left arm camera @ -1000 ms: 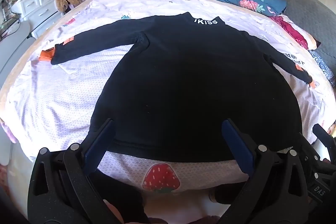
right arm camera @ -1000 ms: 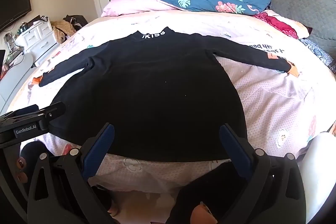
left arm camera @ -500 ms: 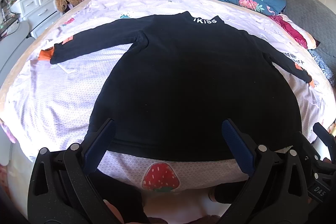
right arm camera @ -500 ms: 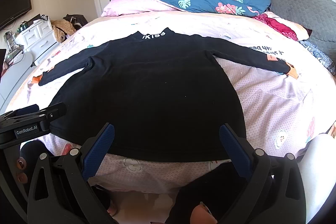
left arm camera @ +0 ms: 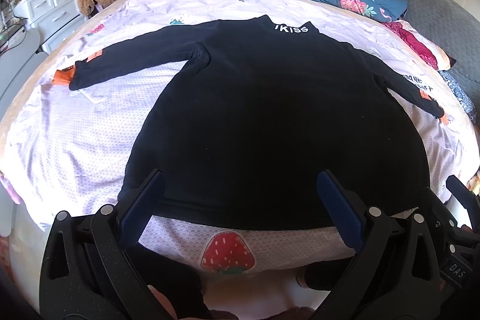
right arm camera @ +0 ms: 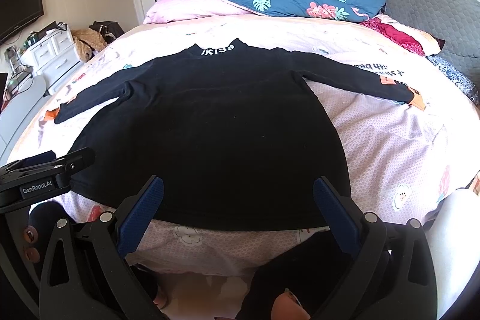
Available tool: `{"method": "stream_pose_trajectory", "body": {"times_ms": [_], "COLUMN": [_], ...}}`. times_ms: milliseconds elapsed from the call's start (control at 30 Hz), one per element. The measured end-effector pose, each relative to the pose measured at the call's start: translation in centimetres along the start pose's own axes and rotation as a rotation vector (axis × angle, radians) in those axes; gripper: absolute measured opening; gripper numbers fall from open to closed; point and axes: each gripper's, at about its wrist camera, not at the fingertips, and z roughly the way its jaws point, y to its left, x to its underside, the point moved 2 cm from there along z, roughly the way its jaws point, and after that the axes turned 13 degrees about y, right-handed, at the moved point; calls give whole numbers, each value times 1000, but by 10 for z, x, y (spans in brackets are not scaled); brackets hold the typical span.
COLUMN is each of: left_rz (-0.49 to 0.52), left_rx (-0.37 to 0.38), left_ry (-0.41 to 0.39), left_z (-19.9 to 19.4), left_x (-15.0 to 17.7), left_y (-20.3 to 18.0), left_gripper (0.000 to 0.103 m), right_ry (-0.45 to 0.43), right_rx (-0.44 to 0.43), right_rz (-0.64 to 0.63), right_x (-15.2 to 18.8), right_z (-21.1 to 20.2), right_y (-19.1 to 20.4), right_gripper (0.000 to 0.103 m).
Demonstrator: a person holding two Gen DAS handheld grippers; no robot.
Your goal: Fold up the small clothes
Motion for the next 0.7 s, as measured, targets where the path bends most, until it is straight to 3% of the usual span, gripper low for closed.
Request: {"method": "stream_pose_trajectory", "body": {"times_ms": [700], "left_rz": [-1], "left_rx": [2], "left_ry": [9], "left_z": [6], "left_x": [-4], "left_y": [-3], "left_gripper": [95], "right_ry": [11], "right_rx": [5], "right_rz": [-6], "right_x": [-1], "right_z": [5], "right_y": [1], "right_gripper": [99]}}
